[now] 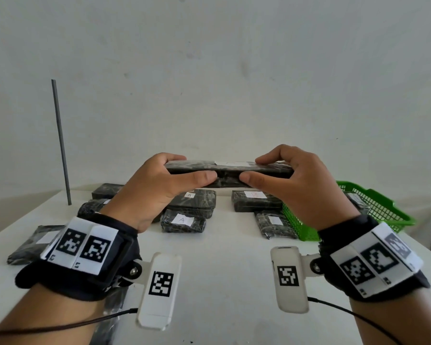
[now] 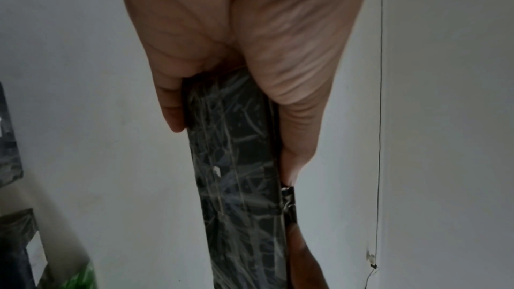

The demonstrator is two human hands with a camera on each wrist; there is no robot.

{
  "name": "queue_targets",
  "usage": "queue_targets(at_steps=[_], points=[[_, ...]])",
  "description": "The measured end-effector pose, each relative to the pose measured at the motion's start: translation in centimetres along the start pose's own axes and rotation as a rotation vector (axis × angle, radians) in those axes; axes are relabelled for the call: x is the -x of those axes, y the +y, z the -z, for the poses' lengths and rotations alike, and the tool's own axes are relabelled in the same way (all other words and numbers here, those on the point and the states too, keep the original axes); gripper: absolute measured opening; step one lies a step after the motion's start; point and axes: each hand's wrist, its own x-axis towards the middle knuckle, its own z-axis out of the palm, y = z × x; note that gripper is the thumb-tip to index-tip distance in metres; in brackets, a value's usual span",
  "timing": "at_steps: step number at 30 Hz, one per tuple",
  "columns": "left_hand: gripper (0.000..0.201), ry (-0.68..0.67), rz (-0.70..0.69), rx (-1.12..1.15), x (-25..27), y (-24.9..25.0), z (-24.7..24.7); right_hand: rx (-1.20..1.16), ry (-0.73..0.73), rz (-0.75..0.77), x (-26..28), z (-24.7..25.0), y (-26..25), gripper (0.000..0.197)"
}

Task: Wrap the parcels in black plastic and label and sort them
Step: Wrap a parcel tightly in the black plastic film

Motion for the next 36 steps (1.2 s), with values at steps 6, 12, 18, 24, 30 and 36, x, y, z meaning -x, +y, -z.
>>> queue_targets(at_steps=[6,12,18,24,30,36], points=[[0.119,-0.051,0.012,0.115,-0.6,-0.2,0.3,-0.178,-0.023,0.041,0.2,0.8,-0.1,0.045],[0.121,-0.039,-0.009,0.16,-0.7,-0.4,0.2,-0.255,-0.055,0.055,0.1,0.7,0.6,0.043],[0.125,0.01,-0.048,0.261,-0.6,-0.3,-0.2,-0.287,-0.058,0.062,0.1,0.5,1.0,0.042],[0.113,0.021,-0.048,0.413,-0.5,-0.7,-0.7,-0.318,-0.048,0.058,0.2,0.4,0.8,0.039],[0.102,-0.086,-0.002,0.433,-0.6,-1.1,-0.4,-0.506,0.002,0.04,0.1,0.1,1.8,0.036],[0.047,-0.187,0.007,0.421,-0.5,-1.0,0.1,-0.708,-0.17,0.042,0.3,0.4,1.8,0.028]])
